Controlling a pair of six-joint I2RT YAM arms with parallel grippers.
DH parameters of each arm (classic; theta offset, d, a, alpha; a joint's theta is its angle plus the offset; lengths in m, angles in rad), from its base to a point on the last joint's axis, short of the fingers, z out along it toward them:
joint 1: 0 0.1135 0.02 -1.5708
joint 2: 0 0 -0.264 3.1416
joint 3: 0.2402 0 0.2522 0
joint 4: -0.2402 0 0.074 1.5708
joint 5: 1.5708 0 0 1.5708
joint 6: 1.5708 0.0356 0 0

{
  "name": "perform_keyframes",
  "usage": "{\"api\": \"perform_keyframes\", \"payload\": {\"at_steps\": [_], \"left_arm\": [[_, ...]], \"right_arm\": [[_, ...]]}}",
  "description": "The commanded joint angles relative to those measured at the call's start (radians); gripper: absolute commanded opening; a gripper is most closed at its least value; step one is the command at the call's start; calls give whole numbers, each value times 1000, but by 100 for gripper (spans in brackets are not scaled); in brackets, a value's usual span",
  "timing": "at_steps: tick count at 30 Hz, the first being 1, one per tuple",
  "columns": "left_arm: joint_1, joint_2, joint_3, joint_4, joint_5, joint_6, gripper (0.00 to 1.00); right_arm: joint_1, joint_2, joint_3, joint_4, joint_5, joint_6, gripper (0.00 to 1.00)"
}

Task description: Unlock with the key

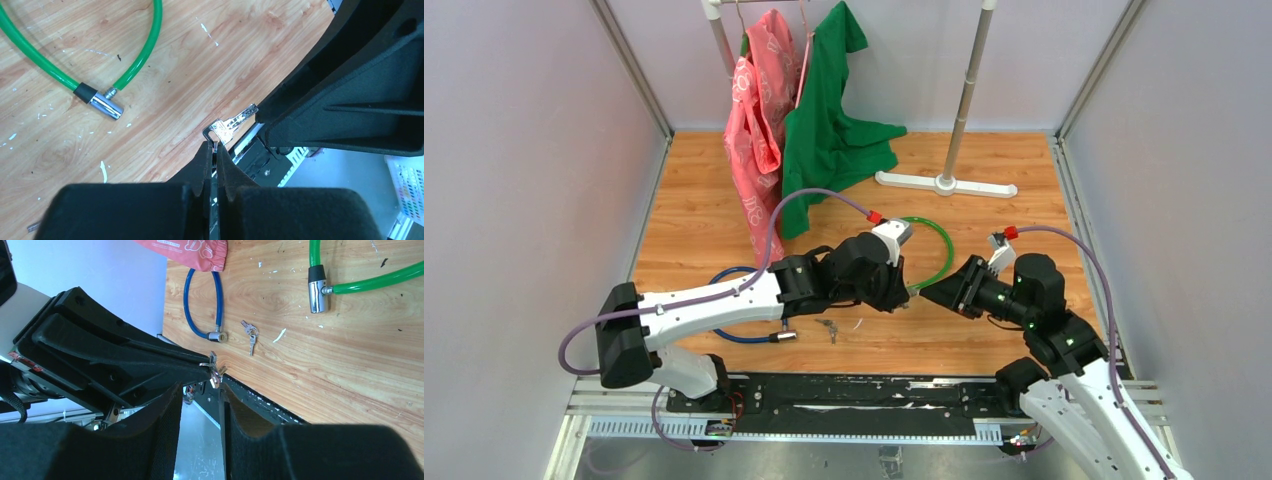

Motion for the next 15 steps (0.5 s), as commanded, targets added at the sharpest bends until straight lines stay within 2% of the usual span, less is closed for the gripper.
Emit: {"api": "perform_keyframes", "payload": {"at_steps": [1, 15], "left_arm": [[1, -30, 14, 9, 27, 19, 0], [1, -40, 14, 13, 40, 18, 0]], "right_arm": [[-7, 5, -14, 24, -15, 16, 36], [-8, 33, -33, 53, -15, 5, 36]]}}
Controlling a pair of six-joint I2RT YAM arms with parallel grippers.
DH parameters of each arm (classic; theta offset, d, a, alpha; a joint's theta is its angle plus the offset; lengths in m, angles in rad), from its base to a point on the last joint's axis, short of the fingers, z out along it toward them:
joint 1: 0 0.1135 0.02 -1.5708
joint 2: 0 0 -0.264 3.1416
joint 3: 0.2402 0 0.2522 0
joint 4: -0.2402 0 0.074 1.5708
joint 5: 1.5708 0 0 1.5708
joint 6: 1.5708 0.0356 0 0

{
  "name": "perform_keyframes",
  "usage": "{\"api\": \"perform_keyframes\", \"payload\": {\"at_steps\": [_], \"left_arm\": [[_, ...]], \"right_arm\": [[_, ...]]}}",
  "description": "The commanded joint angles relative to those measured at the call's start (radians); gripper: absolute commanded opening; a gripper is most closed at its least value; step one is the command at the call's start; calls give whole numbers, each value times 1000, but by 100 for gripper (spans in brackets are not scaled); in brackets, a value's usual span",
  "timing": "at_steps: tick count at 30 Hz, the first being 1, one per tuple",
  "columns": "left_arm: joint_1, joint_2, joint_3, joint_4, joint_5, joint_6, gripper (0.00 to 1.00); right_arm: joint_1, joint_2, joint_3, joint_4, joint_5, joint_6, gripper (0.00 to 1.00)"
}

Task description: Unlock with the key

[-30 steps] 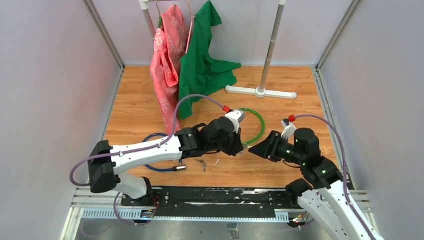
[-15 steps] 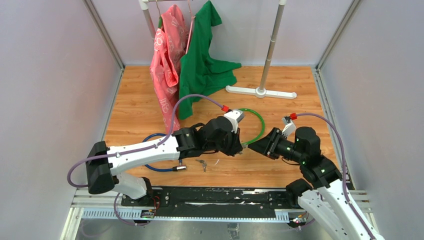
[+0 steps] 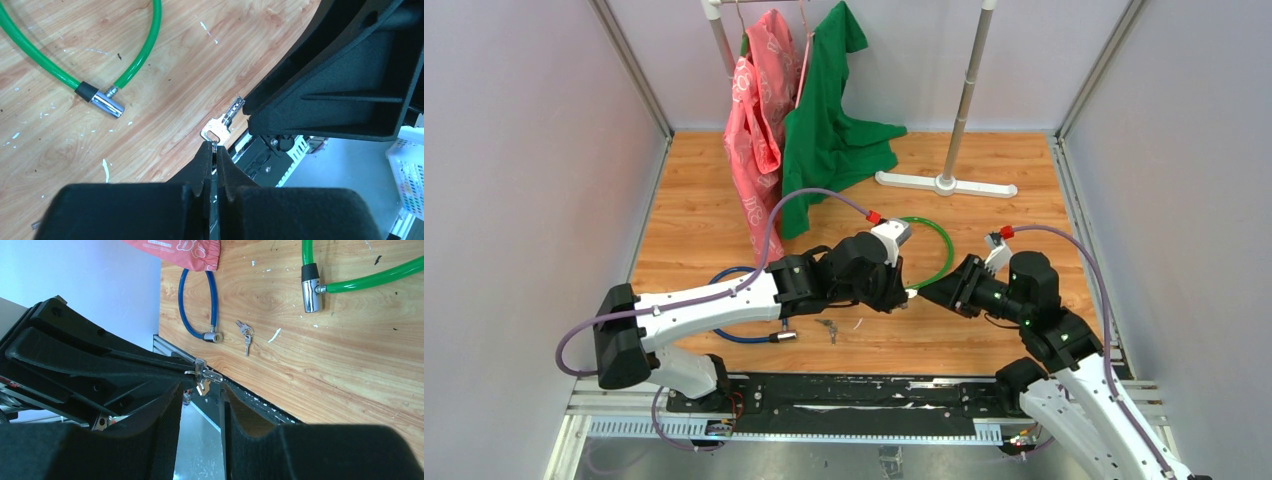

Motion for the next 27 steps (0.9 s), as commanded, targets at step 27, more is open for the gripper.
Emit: {"api": "perform_keyframes", "payload": {"at_steps": [27], "left_arm": [[0, -28, 13, 21, 23, 13, 0]], "right_arm": [[-7, -5, -28, 70, -43, 18, 31]]}}
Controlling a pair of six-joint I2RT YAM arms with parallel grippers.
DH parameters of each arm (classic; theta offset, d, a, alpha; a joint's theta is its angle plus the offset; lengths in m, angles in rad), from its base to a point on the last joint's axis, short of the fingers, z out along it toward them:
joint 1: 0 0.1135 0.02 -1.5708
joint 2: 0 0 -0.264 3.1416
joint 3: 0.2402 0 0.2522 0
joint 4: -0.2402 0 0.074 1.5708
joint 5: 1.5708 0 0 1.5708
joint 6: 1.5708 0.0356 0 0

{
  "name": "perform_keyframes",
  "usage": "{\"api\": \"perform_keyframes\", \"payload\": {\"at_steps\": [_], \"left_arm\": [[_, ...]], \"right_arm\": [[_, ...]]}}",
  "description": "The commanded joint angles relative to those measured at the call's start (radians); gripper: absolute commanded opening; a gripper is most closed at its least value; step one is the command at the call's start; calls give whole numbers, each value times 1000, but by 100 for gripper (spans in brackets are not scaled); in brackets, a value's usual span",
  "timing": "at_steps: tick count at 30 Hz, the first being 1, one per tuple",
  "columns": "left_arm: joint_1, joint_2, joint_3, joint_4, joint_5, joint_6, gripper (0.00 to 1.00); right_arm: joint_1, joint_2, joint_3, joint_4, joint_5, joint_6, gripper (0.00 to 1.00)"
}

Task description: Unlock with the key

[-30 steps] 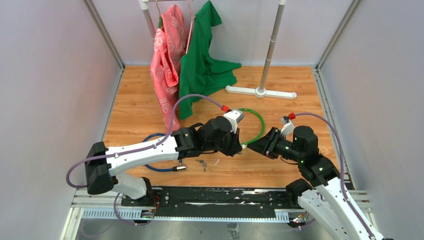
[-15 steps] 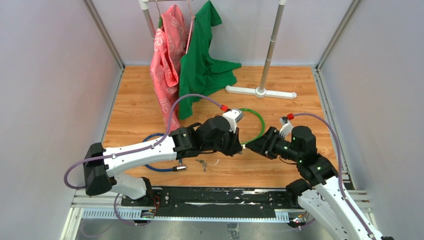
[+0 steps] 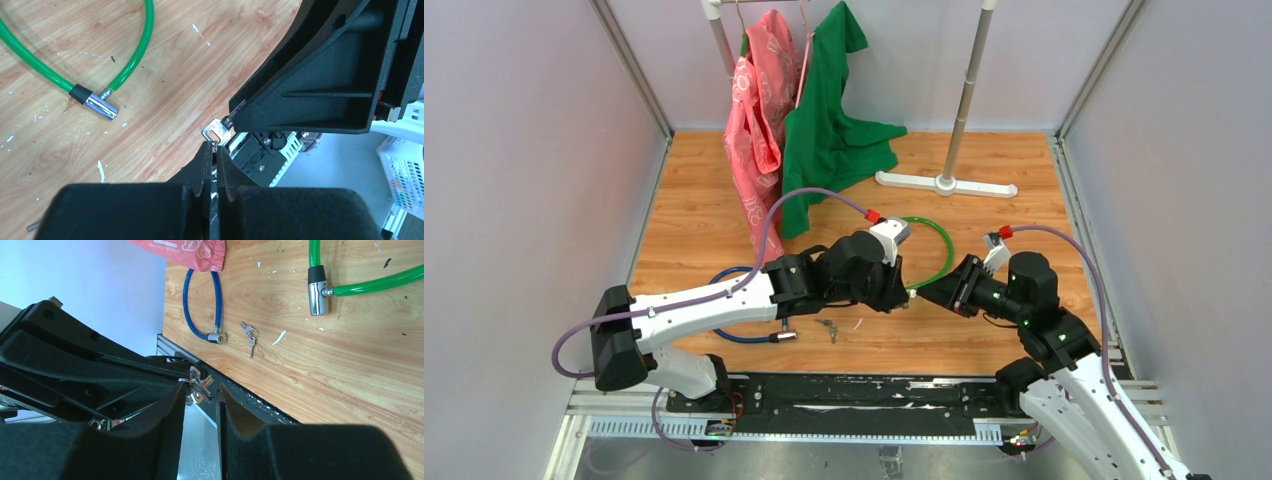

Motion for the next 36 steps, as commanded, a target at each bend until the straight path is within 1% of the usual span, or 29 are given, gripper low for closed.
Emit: {"api": "perform_keyframes", "payload": {"at_steps": [1, 3, 7, 10, 11, 13, 19, 21, 23, 24, 25, 27, 28, 30, 36], "left_arm": [[0, -9, 12, 18, 12, 13, 0], [0, -10, 10, 19, 13, 13, 0], [-1, -6, 8, 23, 14, 13, 0], [-1, -5, 8, 22, 16, 14, 0], [-1, -7, 7, 23, 16, 14, 0], [-1, -7, 4, 23, 14, 14, 0], [-4, -18, -4, 21, 4, 26, 1], [-14, -29, -11, 18, -16, 38, 10], [-31, -48, -25, 16, -50, 51, 33], [-41, -59, -33, 11, -72, 57, 42], [-51, -70, -40, 5, -92, 62, 50], [-70, -95, -58, -7, -137, 75, 64], [-82, -110, -72, -11, -165, 83, 68], [-107, -144, -100, -19, -216, 107, 71], [-153, -236, -157, -23, -339, 192, 75]], "right_arm": [[-7, -6, -8, 36, -35, 11, 30], [-7, -7, -10, 43, -37, 11, 29], [-7, -3, -10, 47, -41, 9, 23], [-7, -2, -14, 45, -43, 8, 14], [-7, -3, -16, 41, -42, 8, 8], [-7, -6, -20, 35, -40, 8, 0], [-7, -8, -17, 17, -36, 8, 0], [-7, -10, -9, -3, -34, 2, 0], [-7, -12, 4, -33, -30, -10, 0], [-7, -13, 12, -47, -27, -19, 0], [-7, -13, 18, -65, -24, -28, 0], [-8, -13, 32, -91, -19, -42, 0], [-7, -13, 37, -100, -19, -45, 0], [-7, -9, 48, -107, -22, -44, 0], [-7, 27, 133, -203, -19, -77, 0]]}}
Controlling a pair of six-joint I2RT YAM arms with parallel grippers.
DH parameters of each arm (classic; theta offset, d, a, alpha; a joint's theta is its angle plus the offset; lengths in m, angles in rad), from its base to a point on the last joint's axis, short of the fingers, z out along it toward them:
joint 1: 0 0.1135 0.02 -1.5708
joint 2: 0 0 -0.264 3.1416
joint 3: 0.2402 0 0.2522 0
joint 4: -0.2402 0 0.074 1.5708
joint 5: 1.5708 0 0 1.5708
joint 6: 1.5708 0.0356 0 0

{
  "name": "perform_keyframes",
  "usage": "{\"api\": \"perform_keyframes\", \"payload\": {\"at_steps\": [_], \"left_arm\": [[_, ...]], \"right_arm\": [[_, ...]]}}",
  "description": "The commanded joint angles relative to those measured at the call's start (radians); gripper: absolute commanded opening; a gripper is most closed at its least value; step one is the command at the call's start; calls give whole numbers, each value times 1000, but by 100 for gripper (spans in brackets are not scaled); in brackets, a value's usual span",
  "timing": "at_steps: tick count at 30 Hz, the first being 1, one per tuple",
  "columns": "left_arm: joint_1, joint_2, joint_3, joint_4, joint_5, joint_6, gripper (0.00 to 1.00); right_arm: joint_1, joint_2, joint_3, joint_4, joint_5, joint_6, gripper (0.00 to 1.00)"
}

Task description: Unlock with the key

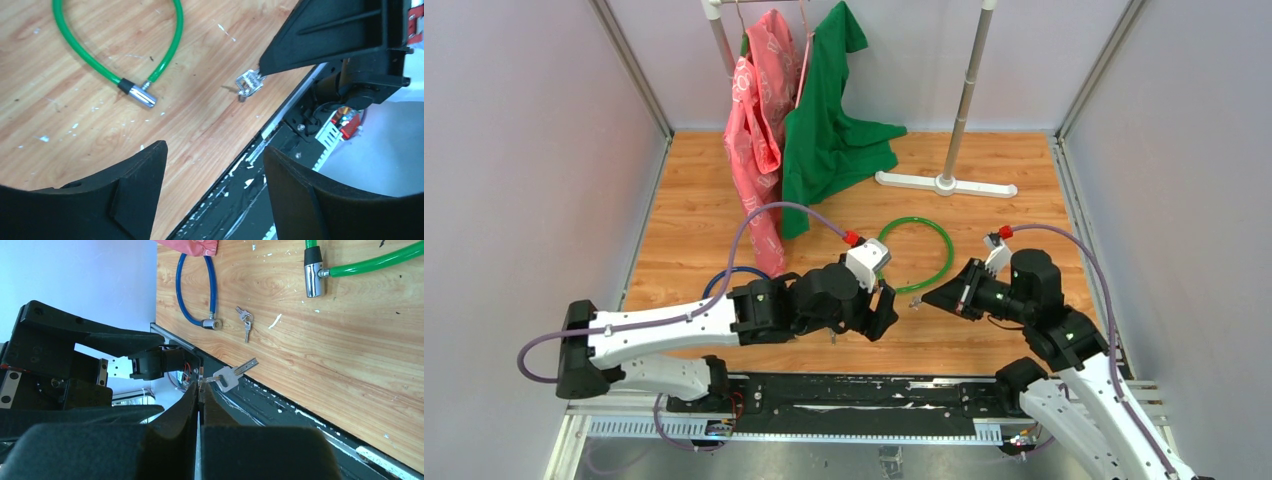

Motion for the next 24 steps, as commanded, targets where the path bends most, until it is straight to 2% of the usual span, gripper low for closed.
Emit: {"api": "perform_keyframes", "payload": {"at_steps": [1, 8, 12, 15, 17, 18, 21, 24], "left_arm": [[-32, -62, -30, -6, -136, 88, 76], [-68, -110, -46, 15, -255, 213, 81], [-71, -155, -94, 105, -328, 283, 83], [-71, -190, -156, 214, -344, 376, 87], [-71, -195, -177, 256, -385, 435, 96], [-71, -191, -176, 261, -425, 442, 100], [-71, -156, -121, 198, -515, 440, 100], [-71, -161, -126, 218, -399, 540, 100]], "right_arm": [[-6, 25, 88, -100, 4, -52, 0], [-6, 65, 181, -219, 19, -76, 0], [-6, 74, 199, -249, 27, -75, 0], [-5, 83, 210, -270, 31, -79, 0], [-6, 93, 218, -280, 28, -78, 0], [-6, 101, 225, -288, 25, -77, 0], [-5, 118, 245, -334, 42, -70, 0], [-5, 130, 260, -385, 66, -21, 0]]}}
